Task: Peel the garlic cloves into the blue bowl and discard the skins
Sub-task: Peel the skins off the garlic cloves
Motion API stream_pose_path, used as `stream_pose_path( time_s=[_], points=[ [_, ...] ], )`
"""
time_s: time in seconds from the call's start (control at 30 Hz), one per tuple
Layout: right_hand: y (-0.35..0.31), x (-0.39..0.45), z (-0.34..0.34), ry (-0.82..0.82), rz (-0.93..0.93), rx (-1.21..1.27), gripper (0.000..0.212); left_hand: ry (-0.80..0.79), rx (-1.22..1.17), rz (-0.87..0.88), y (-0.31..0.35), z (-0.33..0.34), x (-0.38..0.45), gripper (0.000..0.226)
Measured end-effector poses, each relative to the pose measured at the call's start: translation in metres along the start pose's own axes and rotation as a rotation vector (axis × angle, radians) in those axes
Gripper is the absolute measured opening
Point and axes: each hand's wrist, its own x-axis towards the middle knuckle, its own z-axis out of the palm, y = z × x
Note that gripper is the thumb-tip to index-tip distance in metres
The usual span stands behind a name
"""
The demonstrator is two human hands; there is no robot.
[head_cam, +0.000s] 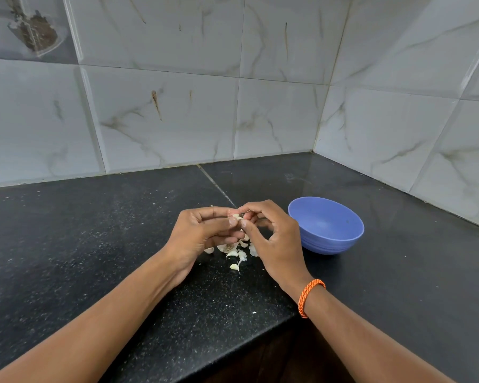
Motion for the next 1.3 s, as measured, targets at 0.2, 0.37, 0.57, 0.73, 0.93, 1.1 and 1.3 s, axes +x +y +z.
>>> stream_pose_path(
  time_s=[0.2,0.37,0.57,0.73,0.93,1.1,1.3],
  points=[
    [0.001,0.0,0.0,-0.013,-0.063,-0.119,0.014,0.008,0.018,0.007,0.002,0.0,0.0,0.022],
    [0.005,0.0,0.002,-0.047,-0.057,-0.163,0.008,0.044,0.02,0.026,0.0,0.0,0.001,0.026],
    [0.007,0.0,0.004,-0.044,0.018,-0.132,0.005,0.055,0.102,0.066,-0.001,0.002,0.0,0.022],
    [0.008,-0.001,0.002,0.048,0.057,-0.105,0.012,0.045,0.182,0.115,-0.003,0.002,0.001,0.019],
    [0.021,0.0,0.003,-0.004,0.089,-0.253,0.02,0.155,0.407,0.236,-0.006,-0.004,0.008,0.024],
    [0.024,0.001,0.002,-0.057,0.144,-0.281,0.013,0.149,0.507,0.268,-0.006,-0.007,0.009,0.014],
    [0.024,0.001,0.002,-0.065,0.162,-0.284,0.014,0.16,0.583,0.285,-0.008,-0.01,0.011,0.011]
  ],
)
